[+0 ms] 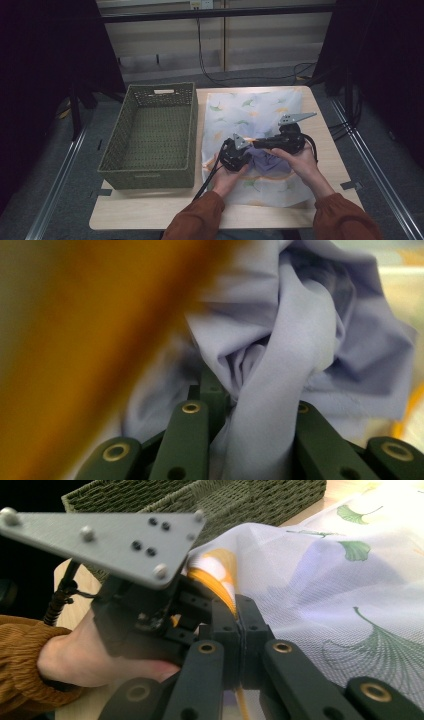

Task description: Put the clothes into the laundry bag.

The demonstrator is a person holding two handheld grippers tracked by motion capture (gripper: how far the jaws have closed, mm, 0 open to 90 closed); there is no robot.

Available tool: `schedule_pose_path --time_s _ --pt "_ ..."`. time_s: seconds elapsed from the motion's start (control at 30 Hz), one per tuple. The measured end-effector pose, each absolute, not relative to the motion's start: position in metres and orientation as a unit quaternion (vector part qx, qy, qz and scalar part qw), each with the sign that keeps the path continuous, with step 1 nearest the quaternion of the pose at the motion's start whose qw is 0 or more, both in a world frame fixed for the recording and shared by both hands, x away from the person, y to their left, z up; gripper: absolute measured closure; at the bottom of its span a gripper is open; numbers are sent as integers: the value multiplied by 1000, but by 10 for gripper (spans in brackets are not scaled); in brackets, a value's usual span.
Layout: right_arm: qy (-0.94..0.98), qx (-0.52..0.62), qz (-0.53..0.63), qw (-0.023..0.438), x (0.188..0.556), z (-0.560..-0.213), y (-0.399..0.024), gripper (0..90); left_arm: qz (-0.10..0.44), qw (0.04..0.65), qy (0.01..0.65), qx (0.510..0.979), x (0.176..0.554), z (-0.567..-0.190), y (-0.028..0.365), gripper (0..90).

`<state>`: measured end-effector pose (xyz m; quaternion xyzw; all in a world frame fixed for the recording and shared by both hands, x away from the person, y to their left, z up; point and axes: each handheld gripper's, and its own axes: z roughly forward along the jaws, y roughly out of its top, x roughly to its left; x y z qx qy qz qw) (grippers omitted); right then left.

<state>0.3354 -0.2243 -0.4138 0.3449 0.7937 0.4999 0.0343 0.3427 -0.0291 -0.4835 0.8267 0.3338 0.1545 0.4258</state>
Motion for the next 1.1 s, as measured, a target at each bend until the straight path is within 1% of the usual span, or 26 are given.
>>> schedule_pose_path --time_s 0.1,0.23,0.4,0.43,0.5,0.57,0.63,0.7,0.73,0.8,0.9,0.93,1.07,1.1 --pt "795 342 500 33 335 -414 -224 894 167 437 361 807 346 -484 -31 805" --pt "797 341 497 29 336 -415 -225 894 186 441 377 793 352 -486 -34 806" --pt "804 332 494 21 336 -417 -223 894 194 447 397 778 357 -490 -34 803" --pt "805 331 491 20 335 -417 -222 895 186 445 400 779 359 -492 -34 796" --pt "808 328 489 18 335 -418 -221 895 184 436 397 787 361 -496 -35 758" --pt "810 328 486 17 335 -419 -221 895 175 426 387 799 361 -499 -35 669" --pt "810 332 484 17 336 -420 -222 895 170 424 377 805 360 -498 -34 605" --pt "808 334 485 17 337 -421 -224 895 163 431 373 805 357 -495 -33 509" --pt "807 335 486 18 337 -421 -224 894 165 423 360 815 356 -492 -31 479" --pt "805 336 488 19 337 -421 -225 894 159 427 349 819 352 -488 -28 422" --pt "805 336 488 20 337 -420 -226 894 145 425 325 832 346 -481 -21 368" --pt "805 336 488 21 337 -420 -226 894 138 433 325 830 344 -480 -20 358" --pt "805 336 489 21 337 -420 -227 894 134 432 296 841 333 -472 -11 354" --pt "804 337 489 21 337 -420 -227 894 126 436 291 842 329 -470 -8 359"
